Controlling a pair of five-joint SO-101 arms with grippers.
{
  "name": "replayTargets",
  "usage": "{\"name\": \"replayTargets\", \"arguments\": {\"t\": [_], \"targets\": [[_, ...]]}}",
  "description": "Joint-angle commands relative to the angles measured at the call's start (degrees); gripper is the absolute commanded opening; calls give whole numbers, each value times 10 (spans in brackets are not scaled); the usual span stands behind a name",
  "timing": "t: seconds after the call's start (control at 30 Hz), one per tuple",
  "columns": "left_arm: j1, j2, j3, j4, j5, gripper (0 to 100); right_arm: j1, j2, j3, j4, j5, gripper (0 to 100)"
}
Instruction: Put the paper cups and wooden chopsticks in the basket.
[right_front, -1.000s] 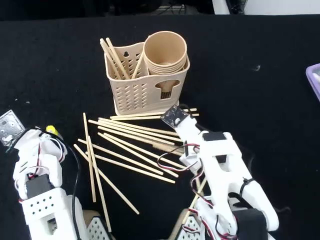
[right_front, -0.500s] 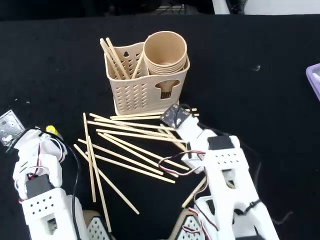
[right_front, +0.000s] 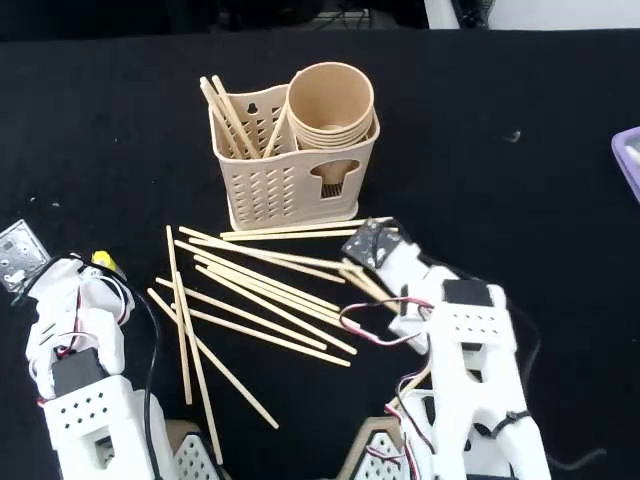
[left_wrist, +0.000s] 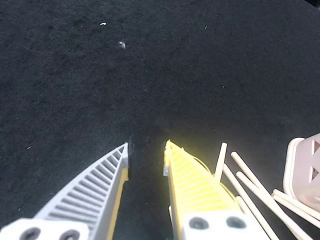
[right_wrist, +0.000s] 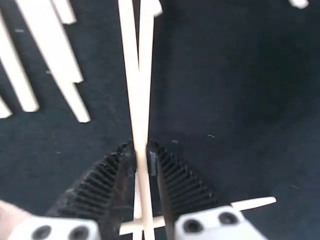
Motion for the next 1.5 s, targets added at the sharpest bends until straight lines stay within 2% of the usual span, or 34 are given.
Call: {"name": "replayTargets", "arguments": {"t": [0.0, 0.33, 0.47, 0.67, 1.03, 1.17, 1.47], "targets": [[-7, -9, -9, 3, -1, 127, 6, -19, -40, -12, -13, 11], [-7, -9, -7, 3, -1, 127, -163, -19, -51, -29, -125, 11], [-7, -9, -7, 3, -1, 127, -190, -19, -67, 16, -126, 11], [-7, -9, -8, 3, -1, 127, -235, -19, -100, 27, -127, 11], [-7, -9, -8, 3, -1, 127, -405, -15, -131, 24, -177, 11], [-7, -9, -8, 3, -1, 127, -414, -15, -145, 22, -192, 11], [-7, -9, -7, 3, -1, 127, -365, -18, -204, 13, -188, 11]]}}
